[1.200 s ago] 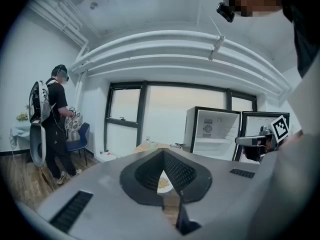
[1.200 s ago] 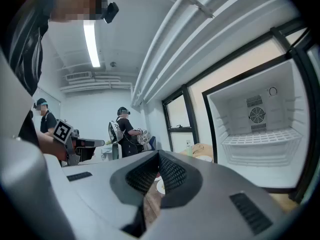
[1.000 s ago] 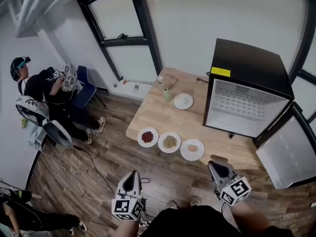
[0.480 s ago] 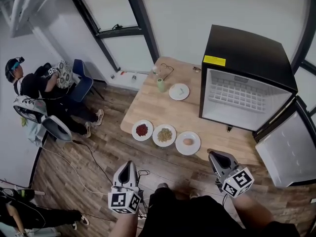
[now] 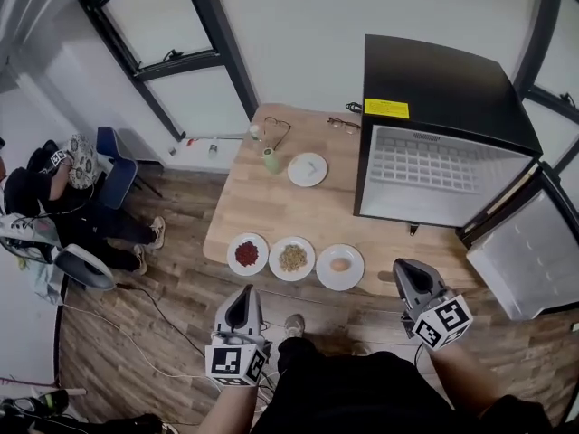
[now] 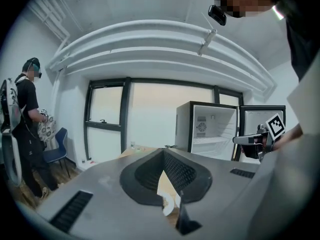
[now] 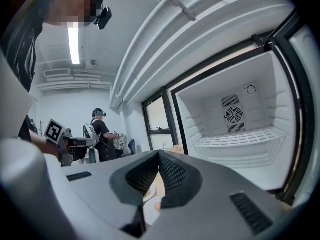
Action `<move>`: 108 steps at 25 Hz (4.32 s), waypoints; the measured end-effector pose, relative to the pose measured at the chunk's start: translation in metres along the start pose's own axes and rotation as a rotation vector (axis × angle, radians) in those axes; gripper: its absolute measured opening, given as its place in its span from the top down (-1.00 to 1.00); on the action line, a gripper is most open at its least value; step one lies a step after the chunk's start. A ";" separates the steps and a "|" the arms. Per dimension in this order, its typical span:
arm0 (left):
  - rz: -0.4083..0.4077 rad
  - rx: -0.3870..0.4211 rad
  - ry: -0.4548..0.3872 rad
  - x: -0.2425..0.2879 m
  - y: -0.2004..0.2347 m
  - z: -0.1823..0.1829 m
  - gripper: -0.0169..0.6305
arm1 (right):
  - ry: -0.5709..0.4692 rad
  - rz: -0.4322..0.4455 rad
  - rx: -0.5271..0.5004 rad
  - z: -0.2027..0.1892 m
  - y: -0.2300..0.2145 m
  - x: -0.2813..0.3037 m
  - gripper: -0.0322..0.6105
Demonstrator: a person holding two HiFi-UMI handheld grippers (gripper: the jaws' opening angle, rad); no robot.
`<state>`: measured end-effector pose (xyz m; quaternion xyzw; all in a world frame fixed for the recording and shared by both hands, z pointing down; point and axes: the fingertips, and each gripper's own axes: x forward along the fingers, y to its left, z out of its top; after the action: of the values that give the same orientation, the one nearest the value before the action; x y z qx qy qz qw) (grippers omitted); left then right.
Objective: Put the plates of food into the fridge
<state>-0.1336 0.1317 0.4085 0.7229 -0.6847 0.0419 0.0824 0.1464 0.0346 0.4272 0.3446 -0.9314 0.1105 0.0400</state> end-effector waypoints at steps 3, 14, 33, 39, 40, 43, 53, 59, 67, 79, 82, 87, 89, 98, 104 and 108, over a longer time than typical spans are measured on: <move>-0.035 -0.011 0.021 0.023 0.032 0.000 0.94 | 0.015 -0.054 0.001 0.002 0.003 0.014 0.83; -0.300 0.005 0.019 0.104 0.080 0.007 0.94 | 0.026 -0.292 0.069 -0.005 0.031 0.056 0.83; -0.630 0.085 0.013 0.170 0.057 -0.003 0.94 | -0.018 -0.515 0.208 -0.076 0.070 0.043 0.83; -0.696 0.187 -0.029 0.170 0.031 0.000 0.94 | -0.026 -0.499 0.365 -0.132 0.066 0.051 0.83; -0.708 0.216 -0.036 0.172 0.028 0.000 0.94 | -0.042 -0.524 0.399 -0.138 0.061 0.049 0.83; -0.714 0.234 -0.028 0.184 0.025 -0.002 0.94 | -0.057 -0.587 0.456 -0.157 0.051 0.048 0.83; -0.807 0.196 0.037 0.188 -0.008 -0.037 0.94 | 0.015 -0.674 0.645 -0.240 0.034 0.044 0.77; -0.798 0.224 0.054 0.178 0.003 -0.043 0.94 | 0.012 -0.650 0.785 -0.274 0.033 0.057 0.50; -0.752 0.238 0.082 0.169 0.026 -0.052 0.94 | -0.027 -0.648 0.976 -0.303 0.022 0.073 0.33; -0.726 0.254 0.093 0.154 0.047 -0.056 0.94 | -0.177 -0.634 1.067 -0.287 0.015 0.087 0.73; -0.728 0.251 0.091 0.150 0.048 -0.056 0.94 | -0.251 -0.614 1.101 -0.273 0.013 0.086 0.80; -0.739 0.247 0.077 0.149 0.044 -0.050 0.94 | -0.284 -0.626 1.125 -0.266 0.011 0.078 0.80; -0.748 0.247 0.064 0.150 0.041 -0.045 0.94 | -0.300 -0.638 1.132 -0.263 0.010 0.072 0.80; -0.783 0.224 0.025 0.156 0.023 -0.030 0.94 | -0.377 -0.650 1.123 -0.229 0.005 0.045 0.80; -0.791 0.213 0.004 0.163 0.015 -0.018 0.94 | -0.392 -0.670 1.120 -0.215 -0.002 0.030 0.80; -0.797 0.198 0.001 0.167 0.008 -0.015 0.94 | -0.428 -0.675 1.113 -0.198 -0.009 0.016 0.80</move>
<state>-0.1310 -0.0301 0.4523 0.9359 -0.3439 0.0727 0.0224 0.1397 0.0643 0.6240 0.5996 -0.5649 0.4837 -0.2957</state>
